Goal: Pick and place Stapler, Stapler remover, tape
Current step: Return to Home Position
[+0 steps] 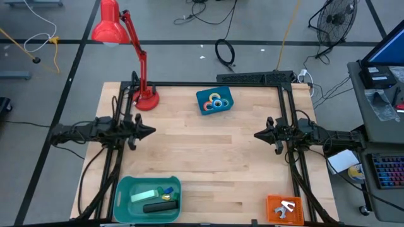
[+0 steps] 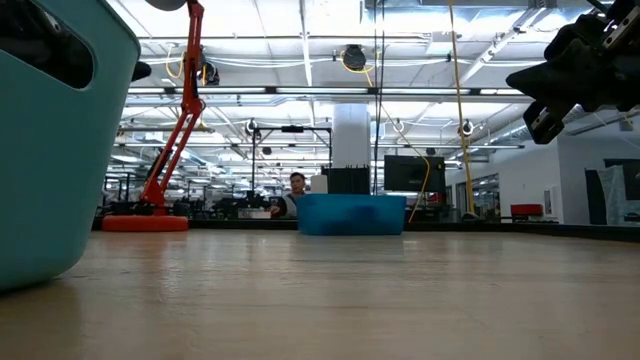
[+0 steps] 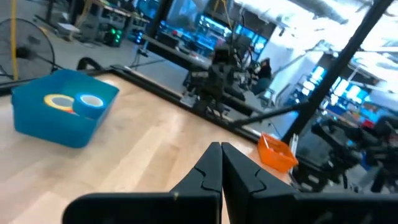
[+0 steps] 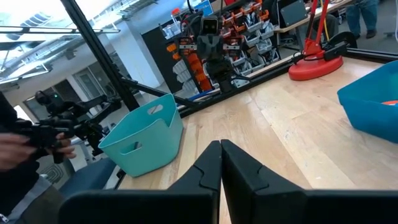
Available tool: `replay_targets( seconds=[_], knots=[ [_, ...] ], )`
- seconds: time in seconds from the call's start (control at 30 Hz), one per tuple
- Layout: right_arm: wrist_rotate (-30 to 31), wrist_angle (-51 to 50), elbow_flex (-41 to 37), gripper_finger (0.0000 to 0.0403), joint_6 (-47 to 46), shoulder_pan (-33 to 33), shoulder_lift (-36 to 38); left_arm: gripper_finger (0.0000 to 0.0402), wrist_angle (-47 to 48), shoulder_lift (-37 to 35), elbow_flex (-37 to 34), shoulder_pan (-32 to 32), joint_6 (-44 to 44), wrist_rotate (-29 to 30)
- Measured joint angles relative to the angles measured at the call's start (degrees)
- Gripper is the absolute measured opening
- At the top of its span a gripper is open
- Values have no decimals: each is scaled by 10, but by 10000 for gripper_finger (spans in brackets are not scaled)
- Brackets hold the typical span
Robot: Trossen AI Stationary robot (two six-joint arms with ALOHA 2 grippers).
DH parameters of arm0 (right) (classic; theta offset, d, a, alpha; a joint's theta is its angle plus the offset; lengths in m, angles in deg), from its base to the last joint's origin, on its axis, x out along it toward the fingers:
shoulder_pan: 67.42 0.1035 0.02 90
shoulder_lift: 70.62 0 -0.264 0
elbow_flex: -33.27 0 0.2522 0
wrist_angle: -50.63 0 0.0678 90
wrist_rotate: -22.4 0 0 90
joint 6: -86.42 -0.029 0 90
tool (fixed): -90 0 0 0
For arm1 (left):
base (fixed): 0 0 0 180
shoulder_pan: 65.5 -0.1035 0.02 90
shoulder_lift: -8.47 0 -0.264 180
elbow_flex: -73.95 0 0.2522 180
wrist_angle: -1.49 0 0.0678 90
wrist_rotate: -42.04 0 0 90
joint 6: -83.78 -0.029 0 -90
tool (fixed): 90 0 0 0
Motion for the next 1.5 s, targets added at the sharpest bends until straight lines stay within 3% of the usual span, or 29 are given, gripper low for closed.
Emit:
replay_targets(
  seconds=[0.43, 0.93, 1.5],
  knots=[
    [0, 0, 0, 2, 0, 0, 0, 3, 14, 0, -1, 38, -22, 8],
    [0, 0, 0, 4, 0, 0, 0, 6, 21, 1, -1, 43, -217, 49],
    [0, 0, 0, 3, 0, 0, 0, 10, 96, 0, -1, 73, -189, 61]
  ],
)
